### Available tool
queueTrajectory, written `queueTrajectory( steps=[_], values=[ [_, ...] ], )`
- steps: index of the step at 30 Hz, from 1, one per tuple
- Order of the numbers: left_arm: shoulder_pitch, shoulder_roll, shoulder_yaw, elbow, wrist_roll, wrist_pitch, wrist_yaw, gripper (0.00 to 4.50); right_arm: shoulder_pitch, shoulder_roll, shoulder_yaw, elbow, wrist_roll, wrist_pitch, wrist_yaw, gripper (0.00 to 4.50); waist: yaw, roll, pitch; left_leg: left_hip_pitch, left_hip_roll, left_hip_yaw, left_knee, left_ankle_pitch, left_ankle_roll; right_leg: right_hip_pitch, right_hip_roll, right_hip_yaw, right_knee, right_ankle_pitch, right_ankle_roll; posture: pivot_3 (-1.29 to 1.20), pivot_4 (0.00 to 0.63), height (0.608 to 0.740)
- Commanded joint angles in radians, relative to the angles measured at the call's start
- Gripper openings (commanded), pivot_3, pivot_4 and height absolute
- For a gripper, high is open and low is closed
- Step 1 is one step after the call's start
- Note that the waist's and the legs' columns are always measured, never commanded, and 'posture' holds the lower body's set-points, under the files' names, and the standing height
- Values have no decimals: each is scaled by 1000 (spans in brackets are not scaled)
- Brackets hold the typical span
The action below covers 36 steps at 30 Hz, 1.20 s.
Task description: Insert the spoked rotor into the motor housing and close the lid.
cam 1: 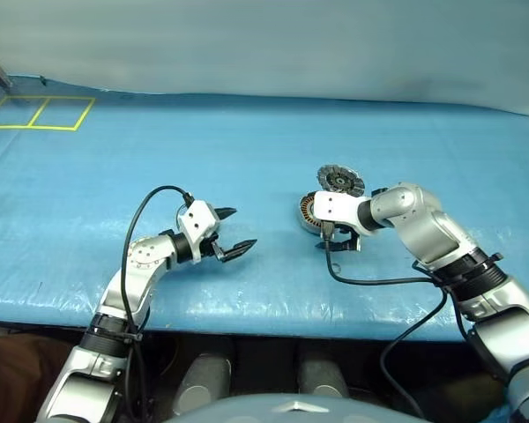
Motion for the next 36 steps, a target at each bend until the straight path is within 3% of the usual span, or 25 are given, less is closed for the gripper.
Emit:
queueTrajectory(
  steps=[1, 2, 4, 8, 13, 18, 36],
  values=[
    [0, 14, 25, -54, -9, 1, 7, 4500, -10, 12, -2, 14, -18, -10, 7, 3227, 0, 0, 0, 0, 0, 0, 0, 0, 0, 0, 0, 0, 0, 0, 0, 0, 150, 740],
    [1, 15, 25, -55, -9, 2, 8, 4500, -7, 17, -4, 15, -22, -9, 2, 2899, 0, 0, 0, 0, 0, 0, 0, 0, 0, 0, 0, 0, 0, 0, 0, 0, 150, 740],
    [4, 17, 23, -57, -9, 4, 8, 4500, 1, 28, -12, 12, -21, -3, -5, 2899, 0, 0, 0, 0, 0, 0, 0, 0, 0, 0, 0, 0, 0, 0, 0, 0, 150, 740],
    [13, 21, 22, -66, -11, 11, 9, 4500, 28, 43, -24, -11, -20, 6, -17, 2280, -6, -1, -1, 1, 0, 0, 0, 0, 0, 1, 1, 0, 0, 0, 0, 0, 150, 740],
    [31, 34, 29, -81, -12, 21, 10, 4500, 62, 64, -42, -59, -20, 25, -39, 2260, -9, -1, -1, 2, 1, 0, 0, 1, -1, 1, 2, 0, 1, -1, 1, 0, 150, 740],
    [49, 66, 52, -103, -17, 35, 12, 4500, 73, 162, -42, -108, -37, 58, -112, 2246, -24, -2, -1, 2, 7, 1, 0, 1, -2, 0, 4, 0, 1, 0, -1, 0, 150, 740],
    [85, 90, 83, -164, -20, 68, 43, 4500, 2, 335, 162, -57, -201, -58, -107, 2246, -52, -2, -2, 13, 31, 6, -4, -1, -19, 2, 31, 1, 2, 4, -17, 0, 150, 740]
  ],
)
